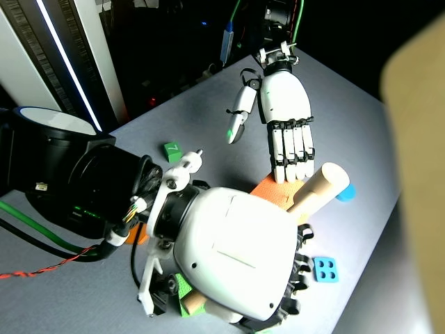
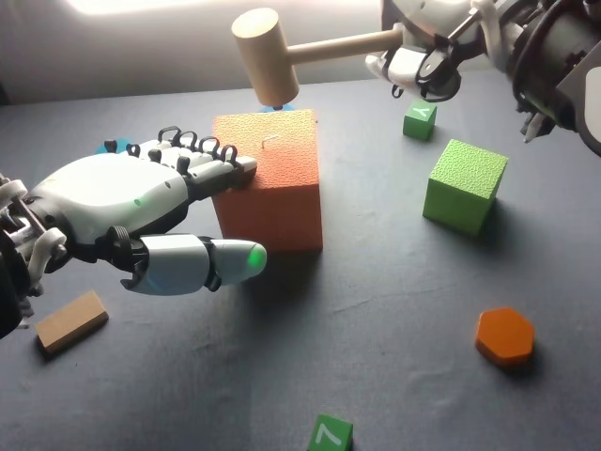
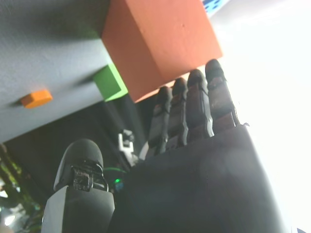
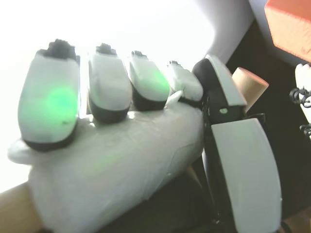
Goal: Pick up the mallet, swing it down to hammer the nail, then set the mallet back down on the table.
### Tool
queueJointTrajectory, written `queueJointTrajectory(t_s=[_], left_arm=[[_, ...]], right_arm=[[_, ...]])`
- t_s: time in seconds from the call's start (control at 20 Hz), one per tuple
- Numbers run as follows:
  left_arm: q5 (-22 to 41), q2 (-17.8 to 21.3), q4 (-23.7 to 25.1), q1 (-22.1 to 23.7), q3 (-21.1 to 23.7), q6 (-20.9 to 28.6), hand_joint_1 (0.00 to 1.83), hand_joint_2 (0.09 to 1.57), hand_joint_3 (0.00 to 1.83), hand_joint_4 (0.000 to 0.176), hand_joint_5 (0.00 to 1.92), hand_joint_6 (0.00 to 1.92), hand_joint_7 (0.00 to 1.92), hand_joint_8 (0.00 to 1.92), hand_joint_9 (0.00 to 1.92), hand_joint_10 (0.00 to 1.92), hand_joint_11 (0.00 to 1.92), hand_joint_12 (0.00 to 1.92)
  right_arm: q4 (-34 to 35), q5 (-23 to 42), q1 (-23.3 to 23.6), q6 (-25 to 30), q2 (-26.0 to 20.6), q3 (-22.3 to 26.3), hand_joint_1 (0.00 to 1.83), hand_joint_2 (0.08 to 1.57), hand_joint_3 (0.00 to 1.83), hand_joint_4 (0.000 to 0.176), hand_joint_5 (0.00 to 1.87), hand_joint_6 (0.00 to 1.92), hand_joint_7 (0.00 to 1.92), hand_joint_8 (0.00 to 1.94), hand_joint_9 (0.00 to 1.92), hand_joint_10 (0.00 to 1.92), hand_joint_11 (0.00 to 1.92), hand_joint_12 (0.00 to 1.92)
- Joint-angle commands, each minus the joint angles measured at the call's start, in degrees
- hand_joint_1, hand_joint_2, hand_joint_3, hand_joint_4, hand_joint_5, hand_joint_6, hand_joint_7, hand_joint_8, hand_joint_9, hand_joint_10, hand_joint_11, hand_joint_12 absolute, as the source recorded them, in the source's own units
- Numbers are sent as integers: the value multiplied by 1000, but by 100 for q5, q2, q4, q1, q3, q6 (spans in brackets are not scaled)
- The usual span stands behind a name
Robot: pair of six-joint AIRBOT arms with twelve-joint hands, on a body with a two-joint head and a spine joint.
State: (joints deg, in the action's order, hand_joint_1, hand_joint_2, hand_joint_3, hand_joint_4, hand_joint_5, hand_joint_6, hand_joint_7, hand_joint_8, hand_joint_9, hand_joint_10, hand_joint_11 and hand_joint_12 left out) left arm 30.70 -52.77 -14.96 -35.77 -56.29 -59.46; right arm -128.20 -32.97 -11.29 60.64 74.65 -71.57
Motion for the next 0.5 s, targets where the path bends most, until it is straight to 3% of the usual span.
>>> queueJointTrajectory(t_s=[0.0,0.45], left_arm=[[354,-43,65,-1,-1,33,0,1259,0,0,147,7,149,8,113,6,7,122],[353,-43,65,-9,2,33,0,1270,3,0,155,1,157,1,128,4,0,151]], right_arm=[[-330,-483,43,24,-2,7,591,1503,0,176,1325,1921,1560,1941,1643,1921,1776,1921],[-325,-582,-267,25,112,5,562,1519,1,176,1328,1921,1563,1941,1649,1921,1787,1921]])
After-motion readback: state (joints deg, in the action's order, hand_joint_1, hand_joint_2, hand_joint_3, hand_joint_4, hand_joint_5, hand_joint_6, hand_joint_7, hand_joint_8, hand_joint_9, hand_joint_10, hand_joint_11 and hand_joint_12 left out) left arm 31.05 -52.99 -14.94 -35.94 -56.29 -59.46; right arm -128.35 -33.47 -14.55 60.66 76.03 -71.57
